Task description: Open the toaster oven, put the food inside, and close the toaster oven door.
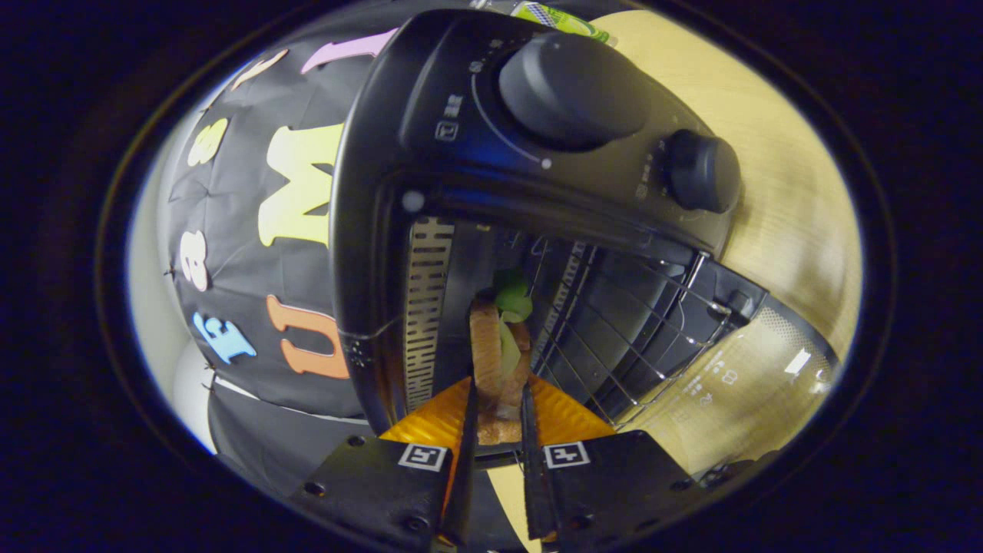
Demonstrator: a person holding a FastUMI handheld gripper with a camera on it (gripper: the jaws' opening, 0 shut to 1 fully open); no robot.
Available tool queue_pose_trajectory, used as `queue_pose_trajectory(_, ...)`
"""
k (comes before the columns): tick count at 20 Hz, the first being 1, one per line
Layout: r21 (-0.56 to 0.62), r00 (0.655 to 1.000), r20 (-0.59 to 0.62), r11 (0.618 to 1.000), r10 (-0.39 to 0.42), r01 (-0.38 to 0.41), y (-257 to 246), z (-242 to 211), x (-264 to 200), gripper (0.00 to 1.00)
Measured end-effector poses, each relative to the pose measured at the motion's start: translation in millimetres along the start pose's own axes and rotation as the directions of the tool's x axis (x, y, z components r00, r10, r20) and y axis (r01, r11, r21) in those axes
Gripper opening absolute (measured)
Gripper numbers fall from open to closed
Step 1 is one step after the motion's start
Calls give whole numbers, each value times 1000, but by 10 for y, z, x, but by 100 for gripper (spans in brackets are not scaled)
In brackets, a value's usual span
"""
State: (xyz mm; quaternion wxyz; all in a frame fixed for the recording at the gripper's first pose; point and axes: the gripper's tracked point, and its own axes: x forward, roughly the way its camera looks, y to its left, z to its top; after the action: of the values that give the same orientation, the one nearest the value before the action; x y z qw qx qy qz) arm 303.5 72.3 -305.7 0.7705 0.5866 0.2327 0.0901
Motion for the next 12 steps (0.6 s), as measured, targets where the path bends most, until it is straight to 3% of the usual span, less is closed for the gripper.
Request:
queue_pose_trajectory(1, 7, 1000, 8, 1000, -15, 15, -26, -7, -5, 34)
queue_pose_trajectory(8, -62, 994, -32, 993, -106, 104, -71, -221, -35, 78)
queue_pose_trajectory(12, -218, 971, -96, 957, -217, 192, -117, -391, -127, 92)
